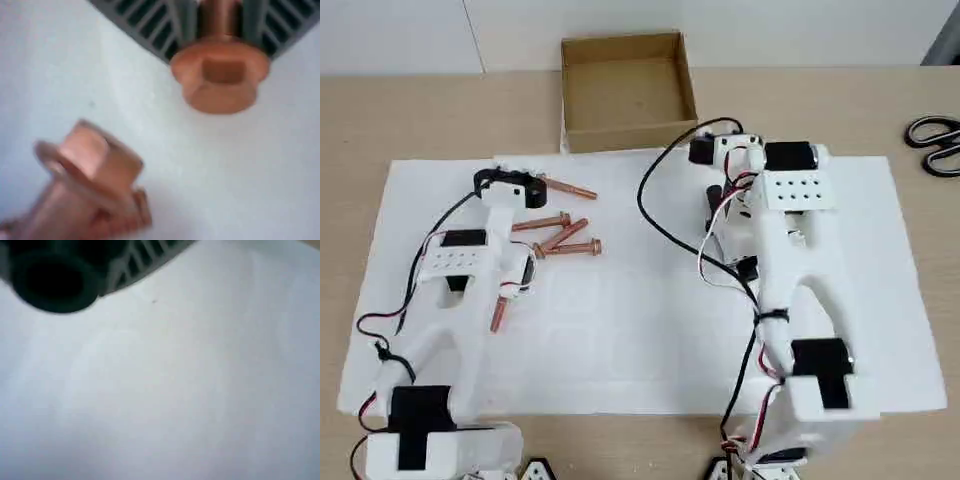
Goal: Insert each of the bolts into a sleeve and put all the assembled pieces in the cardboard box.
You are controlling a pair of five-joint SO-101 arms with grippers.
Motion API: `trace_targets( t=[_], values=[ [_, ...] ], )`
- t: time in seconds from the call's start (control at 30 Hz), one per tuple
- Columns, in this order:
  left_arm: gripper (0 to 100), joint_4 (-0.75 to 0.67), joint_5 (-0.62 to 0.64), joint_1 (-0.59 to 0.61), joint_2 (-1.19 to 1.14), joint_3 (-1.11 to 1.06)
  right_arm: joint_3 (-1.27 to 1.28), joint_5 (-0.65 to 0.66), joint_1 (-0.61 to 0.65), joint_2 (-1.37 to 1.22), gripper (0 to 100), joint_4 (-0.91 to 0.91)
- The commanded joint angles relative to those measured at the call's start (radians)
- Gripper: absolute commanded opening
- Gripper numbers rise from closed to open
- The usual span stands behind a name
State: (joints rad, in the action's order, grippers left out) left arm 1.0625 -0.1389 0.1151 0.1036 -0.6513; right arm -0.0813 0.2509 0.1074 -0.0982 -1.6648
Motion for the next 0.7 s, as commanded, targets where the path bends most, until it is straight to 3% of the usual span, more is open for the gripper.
trace_targets(
  t=[0.0, 0.37, 0.53, 0.67],
  values=[
    [1, 0.164, 0.002, 0.006, 0.107, 0.134, -0.011, 0.008, -0.008, 0.177, 0.4, -0.004],
    [1, 0.422, 0.002, 0.006, 0.327, 0.205, 0.189, 0.011, -0.007, 0.768, 0.4, -0.008],
    [1, 0.417, 0.002, -0.002, 0.425, 0.202, 0.37, 0.011, -0.007, 1.052, 0.4, 0.094],
    [1, 0.336, 0.002, 0.003, 0.477, 0.185, 0.565, 0.008, -0.004, 1.218, 0.4, 0.234]
  ],
)
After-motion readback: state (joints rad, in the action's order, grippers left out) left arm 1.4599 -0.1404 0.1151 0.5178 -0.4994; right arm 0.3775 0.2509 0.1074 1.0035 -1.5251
